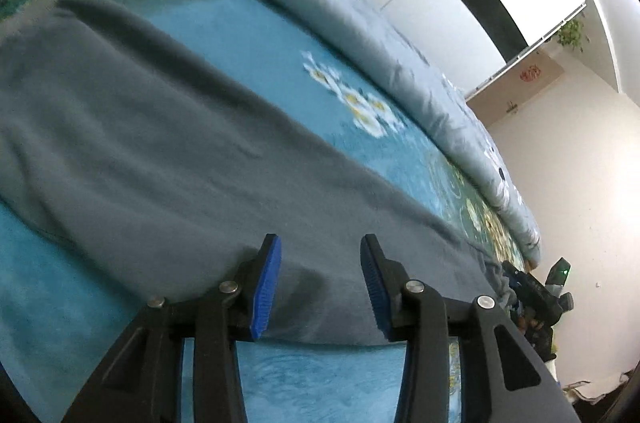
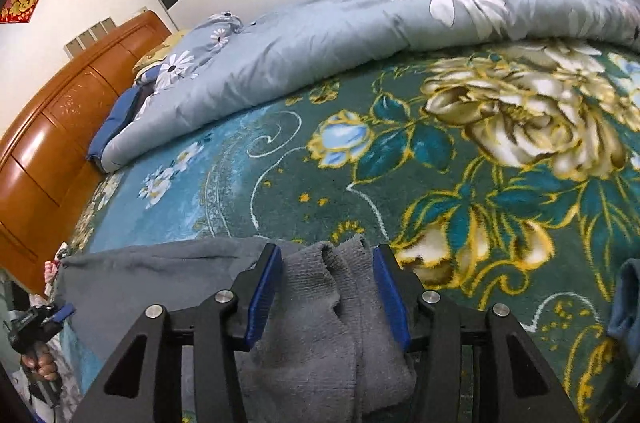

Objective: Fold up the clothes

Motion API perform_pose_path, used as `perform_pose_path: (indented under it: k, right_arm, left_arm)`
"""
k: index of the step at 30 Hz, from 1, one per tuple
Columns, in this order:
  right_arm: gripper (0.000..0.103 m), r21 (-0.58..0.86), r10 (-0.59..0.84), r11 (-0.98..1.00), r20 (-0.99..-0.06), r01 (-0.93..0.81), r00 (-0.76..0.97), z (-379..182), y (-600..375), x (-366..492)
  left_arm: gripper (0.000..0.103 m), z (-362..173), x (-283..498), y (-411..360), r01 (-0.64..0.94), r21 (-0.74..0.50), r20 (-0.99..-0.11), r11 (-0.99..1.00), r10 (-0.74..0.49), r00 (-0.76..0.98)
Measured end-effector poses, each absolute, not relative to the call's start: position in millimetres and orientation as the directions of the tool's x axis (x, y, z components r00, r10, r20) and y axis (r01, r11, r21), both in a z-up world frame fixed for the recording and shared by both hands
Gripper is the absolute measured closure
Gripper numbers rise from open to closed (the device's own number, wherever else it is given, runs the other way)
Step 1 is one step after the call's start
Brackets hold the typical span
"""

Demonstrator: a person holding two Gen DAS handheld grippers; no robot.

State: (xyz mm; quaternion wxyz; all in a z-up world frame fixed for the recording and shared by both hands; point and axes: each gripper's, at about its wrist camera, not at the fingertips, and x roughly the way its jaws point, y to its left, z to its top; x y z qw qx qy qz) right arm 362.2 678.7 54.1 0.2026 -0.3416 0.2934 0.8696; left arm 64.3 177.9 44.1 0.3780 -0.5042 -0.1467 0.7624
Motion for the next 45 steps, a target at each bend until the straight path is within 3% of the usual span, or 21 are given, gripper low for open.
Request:
perform_pose_path:
  k: [5, 6, 7, 12, 18, 23, 24, 25, 27, 29, 35, 39, 45]
  right_arm:
    - [0.054, 0.411, 0.110, -0.726, -0.722, -0.551, -0.683, 45, 676, 370]
    - [0.063, 0.406, 0.112, -0.733, -0.720, -0.546, -0.685, 45, 673, 371]
    - [0.079, 0.401, 0.116, -0.736, -0.719, -0.546, -0.685, 46, 670, 372]
    - [0.103, 0.346, 0.222, -0.705, -0.721, -0.619, -0.656, 55, 674, 380]
    - [0.102, 0.447, 0.222, -0.612, -0.694, -0.652, -0.685, 50, 692, 403]
    - [0.098, 0.473, 0.249, -0.600, -0.656, -0.645, -0.712, 65, 668, 421]
    - [0.089, 0.485, 0.260, -0.583, -0.648, -0.651, -0.716, 67, 662, 428]
    - [0.064, 0.500, 0.271, -0.562, -0.641, -0.659, -0.718, 68, 656, 436]
    - [0.030, 0.549, 0.269, -0.531, -0.613, -0.646, -0.743, 67, 646, 446]
    - [0.027, 0.599, 0.240, -0.516, -0.585, -0.612, -0.775, 64, 637, 448]
    - [0.025, 0.584, 0.220, -0.470, -0.649, -0.662, -0.729, 40, 629, 429]
    - [0.025, 0.614, 0.234, -0.460, -0.613, -0.641, -0.755, 39, 625, 425]
    - [0.025, 0.546, 0.341, -0.485, -0.601, -0.683, -0.723, 62, 618, 437]
  left_arm:
    - [0.060, 41, 78, 195, -0.451, -0.585, -0.674, -0.674, 0.714, -0.192]
    - [0.060, 39, 80, 200, -0.460, -0.572, -0.686, -0.679, 0.703, -0.187]
    - [0.060, 38, 83, 205, -0.469, -0.558, -0.698, -0.684, 0.693, -0.181]
    - [0.060, 31, 88, 206, -0.469, -0.542, -0.714, -0.698, 0.677, -0.182]
    - [0.060, 30, 88, 204, -0.457, -0.551, -0.711, -0.698, 0.680, -0.182]
    - [0.060, 29, 92, 206, -0.448, -0.544, -0.710, -0.710, 0.674, -0.204]
    - [0.060, 28, 92, 206, -0.447, -0.544, -0.709, -0.710, 0.674, -0.209]
    - [0.060, 28, 93, 206, -0.447, -0.544, -0.707, -0.711, 0.675, -0.213]
    - [0.060, 28, 95, 205, -0.443, -0.545, -0.703, -0.712, 0.676, -0.221]
    - [0.060, 27, 96, 204, -0.436, -0.548, -0.701, -0.714, 0.677, -0.227]
    - [0.060, 27, 97, 201, -0.431, -0.561, -0.691, -0.706, 0.687, -0.224]
    - [0.060, 27, 97, 199, -0.432, -0.571, -0.685, -0.698, 0.695, -0.218]
    - [0.060, 27, 98, 198, -0.424, -0.580, -0.678, -0.695, 0.701, -0.221]
